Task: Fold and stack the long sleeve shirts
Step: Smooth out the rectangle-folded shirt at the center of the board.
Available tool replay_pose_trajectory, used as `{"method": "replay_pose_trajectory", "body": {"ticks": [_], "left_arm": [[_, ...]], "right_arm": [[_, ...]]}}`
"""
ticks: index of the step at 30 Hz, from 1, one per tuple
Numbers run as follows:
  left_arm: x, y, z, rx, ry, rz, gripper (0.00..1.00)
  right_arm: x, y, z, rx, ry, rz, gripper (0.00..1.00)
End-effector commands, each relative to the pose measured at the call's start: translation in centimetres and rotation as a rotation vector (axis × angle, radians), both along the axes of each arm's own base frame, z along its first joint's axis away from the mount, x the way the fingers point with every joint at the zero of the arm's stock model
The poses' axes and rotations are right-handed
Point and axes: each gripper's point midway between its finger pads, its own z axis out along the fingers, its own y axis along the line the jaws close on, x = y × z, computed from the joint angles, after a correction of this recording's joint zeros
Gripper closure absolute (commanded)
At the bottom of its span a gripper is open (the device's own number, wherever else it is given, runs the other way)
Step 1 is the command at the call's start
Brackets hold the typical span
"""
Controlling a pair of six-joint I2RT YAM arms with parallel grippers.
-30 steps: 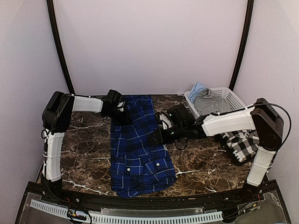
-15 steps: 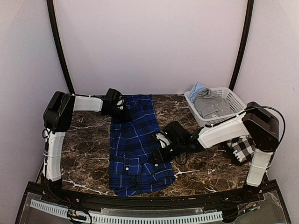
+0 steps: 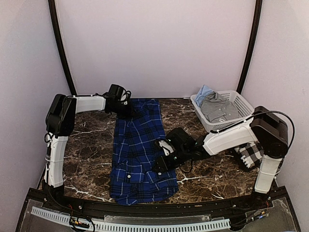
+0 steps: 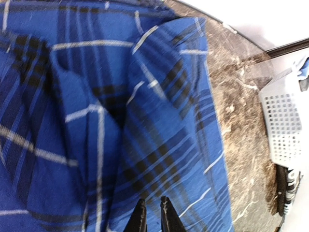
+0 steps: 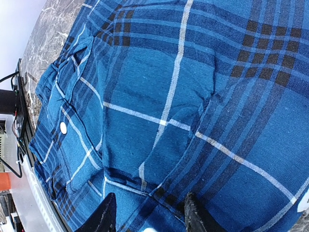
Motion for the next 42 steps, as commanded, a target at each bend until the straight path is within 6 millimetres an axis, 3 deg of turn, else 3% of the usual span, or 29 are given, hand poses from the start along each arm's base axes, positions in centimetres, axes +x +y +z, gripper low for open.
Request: {"method": "replay_pose_trajectory", "body": {"ticks": [1, 10, 11, 12, 20, 24, 28, 29, 30, 31, 32, 33, 34, 35, 37, 40, 41, 42], "left_arm": [[2.0, -1.4, 2.0, -0.094, -0.055, -0.007, 0.9], [6.1, -3.0, -3.0, -0.108, -0.008, 0.026, 0.9], [6.6, -3.2, -2.7, -0.112, -0.014, 0.03, 0.9], [6.8, -3.1, -4.0, -0.105, 0.005, 0.042, 0.9], [8.3, -2.9, -4.1, -0.112, -0.013, 0.083, 0.89], [8.8, -2.8, -2.4, -0.118, -0.053, 0.043, 0.85], [8.6, -3.1, 2.7, -0.103, -0.138, -0.02, 0.8], [8.5, -3.0, 4.9, -0.106, -0.173, -0.032, 0.79], [8.2, -3.0, 5.3, -0.105, -0.173, -0.037, 0.78], [7.8, -3.0, 7.4, -0.116, -0.199, -0.046, 0.77], [7.3, -2.9, 7.3, -0.114, -0.186, -0.049, 0.77], [6.8, -2.8, 9.4, -0.129, -0.207, -0.053, 0.77], [6.1, -2.6, 9.0, -0.127, -0.185, -0.054, 0.76], [5.5, -2.5, 10.9, -0.147, -0.201, -0.058, 0.76], [3.6, -2.0, 11.9, -0.165, -0.189, -0.056, 0.76], [0.0, -0.9, 11.7, -0.199, -0.155, -0.04, 0.76], [-1.3, -0.5, 9.6, -0.204, -0.106, -0.025, 0.77], [-2.4, -0.3, 10.7, -0.228, -0.115, -0.027, 0.77]], "right_arm": [[-0.3, 0.1, -0.5, -0.044, 0.013, 0.007, 0.55], [0.3, 0.6, 0.4, -0.044, -0.004, -0.006, 0.55], [0.4, 0.5, 0.5, -0.045, -0.005, -0.008, 0.55], [0.4, 0.5, 0.5, -0.045, -0.008, -0.012, 0.55], [0.6, 0.0, 0.4, -0.055, -0.016, -0.032, 0.55], [1.5, 0.1, 0.9, -0.061, -0.046, -0.05, 0.55], [2.5, 0.0, 2.3, -0.045, -0.087, -0.075, 0.54], [2.7, 0.0, 2.7, -0.04, -0.097, -0.083, 0.54], [3.1, -0.1, 3.1, -0.033, -0.104, -0.091, 0.54], [3.3, -0.1, 3.4, -0.027, -0.111, -0.095, 0.54], [3.5, -0.1, 3.9, -0.019, -0.12, -0.1, 0.54], [3.7, -0.2, 4.3, -0.015, -0.13, -0.107, 0.54], [3.9, -0.3, 4.7, -0.011, -0.144, -0.116, 0.54], [4.1, -0.4, 5.3, -0.002, -0.157, -0.124, 0.54], [4.5, -0.7, 6.2, 0.015, -0.176, -0.144, 0.54], [4.9, -1.4, 7.2, 0.038, -0.194, -0.178, 0.54], [5.1, -1.6, 7.6, 0.048, -0.2, -0.187, 0.54], [5.1, -1.8, 7.9, 0.056, -0.203, -0.194, 0.54]]}}
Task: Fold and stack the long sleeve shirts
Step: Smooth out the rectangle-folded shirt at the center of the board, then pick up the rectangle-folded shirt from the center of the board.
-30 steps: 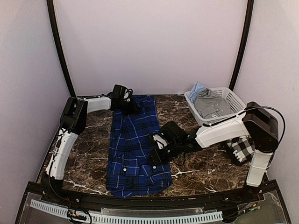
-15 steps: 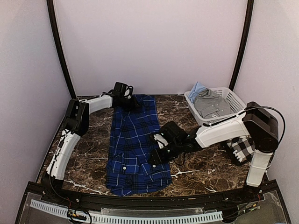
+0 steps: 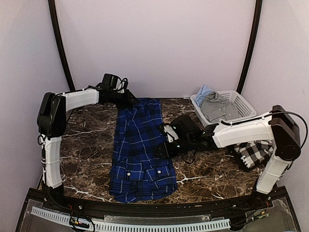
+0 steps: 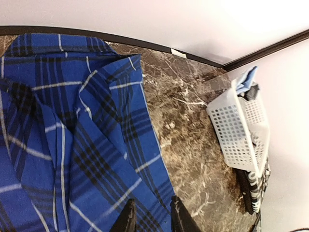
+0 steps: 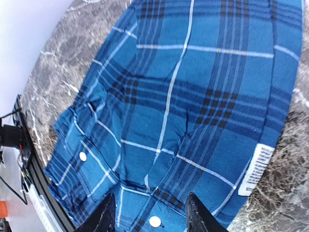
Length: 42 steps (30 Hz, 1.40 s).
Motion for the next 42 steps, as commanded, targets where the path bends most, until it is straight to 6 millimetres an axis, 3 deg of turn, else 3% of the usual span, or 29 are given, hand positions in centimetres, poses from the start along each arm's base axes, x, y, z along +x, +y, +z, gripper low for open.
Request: {"method": "replay_pose_trajectory", "body": {"ticks": [1, 2, 3, 4, 7, 13, 17, 20, 23, 27, 29, 31, 32, 36, 39, 42], "left_arm": [[-5.0, 1.2, 1.1, -0.104, 0.02, 0.009, 0.77], [-5.9, 1.3, 1.9, -0.134, 0.023, 0.012, 0.77], [-7.1, 1.7, 0.0, -0.135, 0.053, 0.015, 0.77], [-7.7, 1.8, 0.0, -0.148, 0.065, 0.021, 0.77], [-10.0, 2.7, -3.7, -0.133, 0.137, 0.04, 0.78], [-12.0, 4.2, -8.7, -0.084, 0.239, 0.102, 0.8], [-12.7, 4.9, -10.6, -0.056, 0.273, 0.123, 0.81], [-12.5, 5.0, -10.6, -0.033, 0.268, 0.124, 0.81], [-12.2, 5.3, -9.3, -0.013, 0.234, 0.12, 0.81], [-12.8, 5.6, -7.0, -0.005, 0.202, 0.115, 0.81], [-13.6, 5.9, -5.9, -0.003, 0.19, 0.11, 0.8], [-14.7, 6.4, -5.0, -0.002, 0.184, 0.109, 0.8], [-15.5, 6.7, -4.5, -0.002, 0.181, 0.109, 0.8], [-18.9, 7.8, -4.3, 0.046, 0.219, 0.112, 0.79], [-22.0, 8.8, -5.4, 0.108, 0.277, 0.127, 0.78], [-24.3, 9.8, -5.3, 0.124, 0.295, 0.16, 0.78]], "right_arm": [[1.3, -0.8, 2.6, 0.064, -0.063, -0.055, 0.53], [1.3, -0.9, 2.9, 0.072, -0.063, -0.057, 0.54], [1.3, -1.0, 3.1, 0.078, -0.064, -0.058, 0.54], [1.3, -1.1, 3.2, 0.081, -0.065, -0.059, 0.54], [1.4, -1.6, 3.9, 0.088, -0.084, -0.072, 0.53], [2.1, -3.6, 6.0, 0.109, -0.14, -0.139, 0.53], [2.3, -5.1, 7.1, 0.132, -0.166, -0.184, 0.52], [2.5, -6.3, 8.2, 0.14, -0.2, -0.226, 0.51], [2.7, -7.7, 9.5, 0.145, -0.244, -0.267, 0.49], [3.2, -9.9, 11.1, 0.148, -0.305, -0.345, 0.36], [3.5, -11.3, 12.1, 0.151, -0.339, -0.398, 0.24], [3.5, -12.5, 13.0, 0.163, -0.371, -0.438, 0.04], [3.6, -12.8, 13.3, 0.167, -0.384, -0.45, 0.02], [3.7, -14.0, 13.3, 0.157, -0.404, -0.492, 0.01], [3.4, -14.0, 12.4, 0.133, -0.38, -0.48, 0.01], [3.0, -14.4, 11.2, 0.103, -0.352, -0.48, 0.01]]}}
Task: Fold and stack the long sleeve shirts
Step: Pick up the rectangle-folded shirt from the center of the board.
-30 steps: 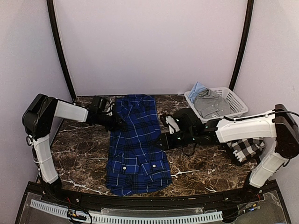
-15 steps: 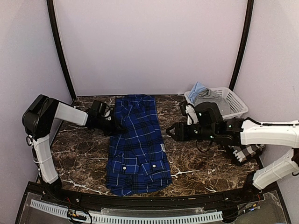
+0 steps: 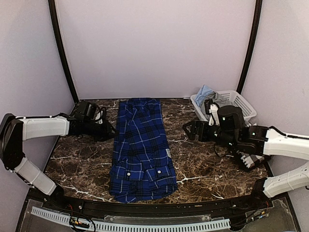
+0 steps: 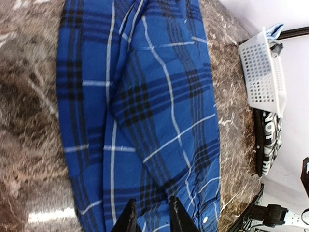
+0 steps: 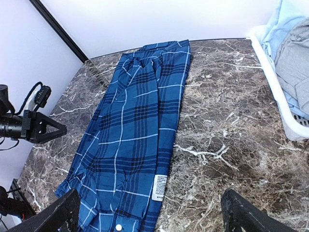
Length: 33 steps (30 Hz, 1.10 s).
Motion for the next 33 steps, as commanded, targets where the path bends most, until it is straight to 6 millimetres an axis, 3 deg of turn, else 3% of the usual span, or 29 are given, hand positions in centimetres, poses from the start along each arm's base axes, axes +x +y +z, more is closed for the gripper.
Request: {"method": "replay_pose_trajectory", "body": {"ticks": [1, 10, 17, 33], "left_arm": [[-5.4, 2.2, -2.2, 0.091, 0.112, 0.031, 0.77], [-12.3, 2.3, -4.9, 0.092, 0.242, 0.011, 0.75], [-13.8, 2.5, -5.5, 0.105, 0.267, 0.006, 0.75], [-16.6, 2.6, -7.1, 0.022, 0.3, -0.023, 0.66]], "right_arm": [[-0.3, -0.9, -2.0, -0.044, 0.04, -0.018, 0.01], [-4.0, 1.1, -5.2, 0.039, 0.147, 0.186, 0.1], [-5.8, 2.2, -8.6, 0.045, 0.302, 0.253, 0.14], [-8.7, 5.4, -13.9, 0.06, 0.545, 0.422, 0.25]]}}
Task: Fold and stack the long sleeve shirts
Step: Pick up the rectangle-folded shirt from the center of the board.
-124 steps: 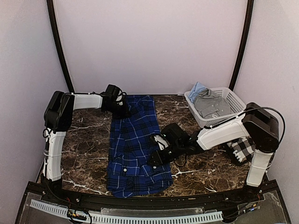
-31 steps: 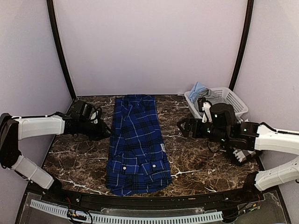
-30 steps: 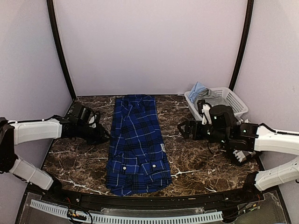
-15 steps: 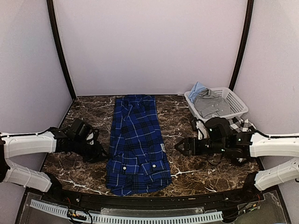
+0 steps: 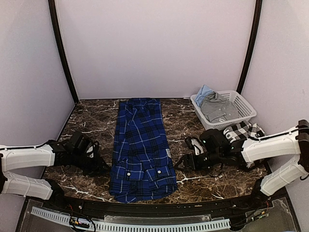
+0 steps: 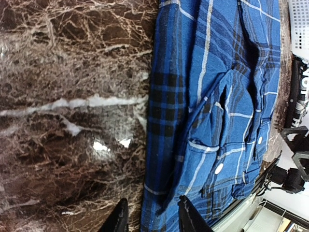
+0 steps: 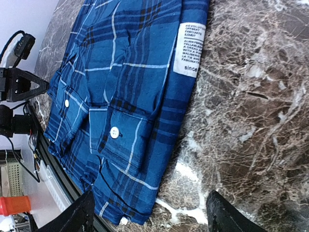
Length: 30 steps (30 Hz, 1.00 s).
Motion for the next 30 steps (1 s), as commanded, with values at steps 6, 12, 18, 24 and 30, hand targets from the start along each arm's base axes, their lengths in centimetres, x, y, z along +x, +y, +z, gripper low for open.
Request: {"method": "replay_pose_trajectory", "body": {"ticks": [6, 12, 18, 24, 30], "left_arm": [[-1.5, -0.6, -0.3, -0.094, 0.007, -0.013, 0.64], [-1.4, -0.8, -0.4, -0.114, 0.001, -0.007, 0.64], [-1.7, -1.2, -0.4, -0.138, 0.007, -0.024, 0.63], [-2.0, -1.2, -1.0, -0.117, 0.036, -0.043, 0.63], [-2.3, -1.5, -1.4, -0.11, 0.067, -0.064, 0.62]], "right_arm": [[-1.0, 2.4, -0.7, 0.087, 0.104, 0.069, 0.28], [-1.5, 2.9, -2.1, 0.089, 0.162, 0.079, 0.33], [-1.7, 3.1, -3.1, 0.088, 0.202, 0.077, 0.35], [-1.9, 3.3, -3.9, 0.082, 0.237, 0.073, 0.36], [-2.0, 3.3, -4.5, 0.073, 0.283, 0.065, 0.37]]}}
